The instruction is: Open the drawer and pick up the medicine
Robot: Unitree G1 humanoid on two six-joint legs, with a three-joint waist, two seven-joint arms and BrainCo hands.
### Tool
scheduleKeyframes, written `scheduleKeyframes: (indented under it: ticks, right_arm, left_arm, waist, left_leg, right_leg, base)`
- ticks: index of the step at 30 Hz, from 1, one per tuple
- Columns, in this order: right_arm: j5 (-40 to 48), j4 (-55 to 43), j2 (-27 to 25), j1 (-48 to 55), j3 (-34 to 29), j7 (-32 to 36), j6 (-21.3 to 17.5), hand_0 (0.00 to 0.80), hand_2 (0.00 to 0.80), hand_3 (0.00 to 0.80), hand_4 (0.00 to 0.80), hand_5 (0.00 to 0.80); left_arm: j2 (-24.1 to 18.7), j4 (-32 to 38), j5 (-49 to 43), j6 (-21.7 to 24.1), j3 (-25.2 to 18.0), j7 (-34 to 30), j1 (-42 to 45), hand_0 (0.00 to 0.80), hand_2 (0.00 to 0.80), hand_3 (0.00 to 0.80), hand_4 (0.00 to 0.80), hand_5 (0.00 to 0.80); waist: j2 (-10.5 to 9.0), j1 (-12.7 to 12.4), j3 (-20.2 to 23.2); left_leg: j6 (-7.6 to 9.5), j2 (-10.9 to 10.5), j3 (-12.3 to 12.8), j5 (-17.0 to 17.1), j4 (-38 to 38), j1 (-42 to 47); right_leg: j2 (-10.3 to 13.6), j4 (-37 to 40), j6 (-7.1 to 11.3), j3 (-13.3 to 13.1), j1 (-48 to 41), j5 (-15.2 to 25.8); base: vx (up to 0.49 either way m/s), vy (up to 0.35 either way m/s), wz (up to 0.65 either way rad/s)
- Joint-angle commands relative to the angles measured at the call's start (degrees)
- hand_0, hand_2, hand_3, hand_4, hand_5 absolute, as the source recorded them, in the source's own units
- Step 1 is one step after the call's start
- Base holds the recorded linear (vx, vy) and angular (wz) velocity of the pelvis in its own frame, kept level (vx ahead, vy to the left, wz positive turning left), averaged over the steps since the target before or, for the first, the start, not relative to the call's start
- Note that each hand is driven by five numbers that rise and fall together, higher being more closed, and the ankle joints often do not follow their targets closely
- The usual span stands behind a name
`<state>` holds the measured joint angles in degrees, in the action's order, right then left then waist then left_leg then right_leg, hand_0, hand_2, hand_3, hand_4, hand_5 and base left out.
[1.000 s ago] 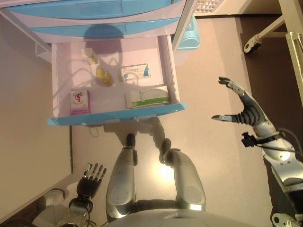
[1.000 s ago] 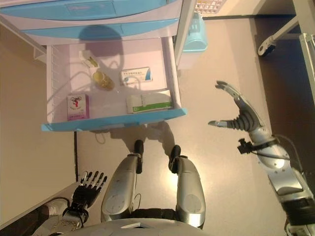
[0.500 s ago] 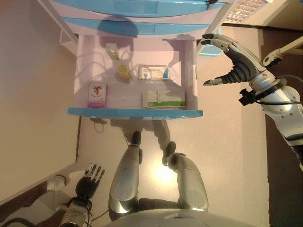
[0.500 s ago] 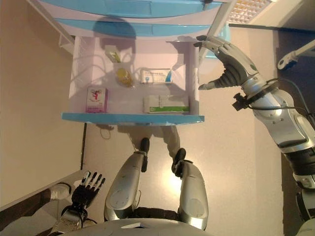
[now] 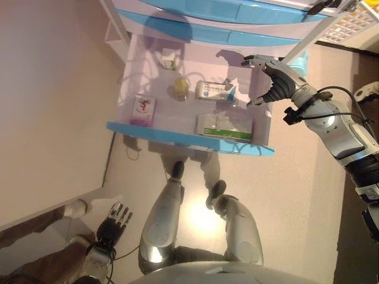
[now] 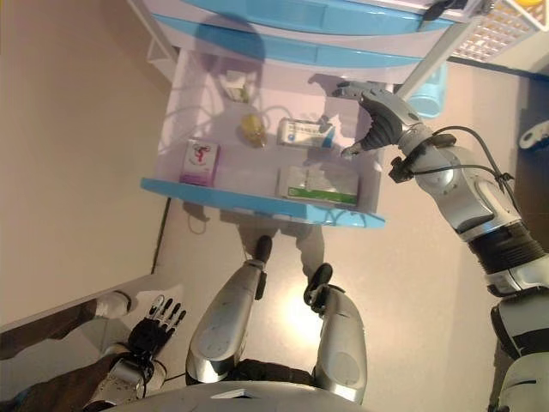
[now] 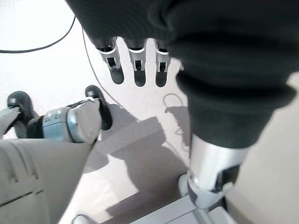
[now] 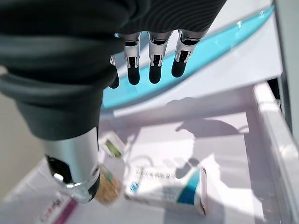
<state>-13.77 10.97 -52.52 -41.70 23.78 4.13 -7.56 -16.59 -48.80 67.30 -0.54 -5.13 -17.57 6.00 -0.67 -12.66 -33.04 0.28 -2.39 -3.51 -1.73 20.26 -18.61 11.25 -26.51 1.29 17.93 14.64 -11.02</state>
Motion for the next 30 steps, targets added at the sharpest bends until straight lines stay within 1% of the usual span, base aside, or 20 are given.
scheduleKeyframes:
  ticks: [1, 5, 6, 12, 21, 28, 30]
  right_arm:
    - [-4.4, 1.5, -0.2, -5.1, 3.4, -3.6, -0.9, 0.0, 0.0, 0.0, 0.0, 0.0]
    - [-8.3, 5.3, 0.8, -6.9, 5.3, -5.8, -0.5, 0.0, 0.0, 0.0, 0.0, 0.0]
    - [-9.0, 6.3, 1.1, -7.2, 6.0, -6.3, -0.5, 0.0, 0.0, 0.0, 0.0, 0.0]
    - [-11.4, 10.3, 2.0, -10.7, 9.5, -7.7, 0.5, 0.0, 0.0, 0.0, 0.0, 0.0]
    - [-16.1, 15.6, 2.7, -13.9, 12.9, -12.3, 1.7, 0.0, 0.0, 0.0, 0.0, 0.0]
    - [-16.9, 21.6, 3.7, -16.8, 16.1, -12.5, 3.6, 0.0, 0.0, 0.0, 0.0, 0.0]
    - [-16.5, 23.7, 4.3, -17.7, 17.1, -12.0, 5.1, 0.0, 0.0, 0.0, 0.0, 0.0]
  left_arm:
    - [-1.4, 2.3, -2.8, 1.4, 3.1, 0.4, 4.8, 0.0, 0.0, 0.0, 0.0, 0.0]
    - [-1.1, 2.6, -2.9, 0.7, 3.4, 1.0, 5.3, 0.0, 0.0, 0.0, 0.0, 0.0]
    - [-1.0, 2.6, -3.1, 0.7, 3.6, 1.1, 5.6, 0.0, 0.0, 0.0, 0.0, 0.0]
    - [-1.0, 3.3, -4.0, 1.0, 4.4, 2.0, 5.7, 0.0, 0.0, 0.0, 0.0, 0.0]
    - [-1.3, 3.9, -4.9, 1.5, 5.7, 2.9, 6.7, 0.0, 0.0, 0.0, 0.0, 0.0]
    - [-1.8, 4.4, -4.6, 1.0, 6.6, 2.7, 6.8, 0.0, 0.0, 0.0, 0.0, 0.0]
    - [-1.9, 4.7, -4.2, 0.8, 6.8, 3.0, 6.5, 0.0, 0.0, 0.0, 0.0, 0.0]
  waist:
    - [3.24, -1.2, 3.2]
    - [4.16, -2.0, 3.2]
    - [4.03, -2.1, 3.2]
    - [4.93, -3.1, 3.2]
    - [5.98, -4.5, 3.2]
    - [6.57, -5.4, 3.2]
    - [6.71, -5.7, 3.2]
  left_leg:
    - [2.19, -1.5, 4.1, -3.3, -3.0, 1.4]
    - [2.26, -1.8, 3.9, -3.2, -2.3, 0.3]
    - [1.98, -2.1, 3.7, -4.7, -1.8, 0.7]
    - [2.01, -2.3, 3.5, -4.8, -1.0, -0.6]
    - [2.1, -2.6, 2.8, -4.8, -0.2, -2.1]
    - [2.12, -2.7, 2.5, -4.8, 0.2, -3.0]
    - [2.08, -2.7, 2.5, -4.7, 0.1, -3.2]
  right_leg:
    - [0.1, -4.6, 1.23, 1.0, 1.3, -0.2]
    - [0.6, -5.3, 1.0, 1.5, 2.3, -0.5]
    - [0.9, -6.1, 1.55, 0.8, 2.1, -2.0]
    - [1.3, -6.8, 1.23, 1.3, 3.2, -2.5]
    - [1.9, -7.8, 1.05, 1.9, 4.6, -2.8]
    - [2.2, -8.1, 1.02, 2.2, 5.5, -2.7]
    - [2.2, -8.1, 1.01, 2.3, 5.7, -2.7]
  base:
    - [0.011, 0.036, 0.09]
    - [0.024, 0.023, 0.05]
    - [0.077, -0.001, 0.05]
    - [0.019, 0.005, 0.07]
    - [0.006, 0.004, 0.06]
    - [0.0, 0.004, 0.02]
    - [-0.002, 0.009, 0.03]
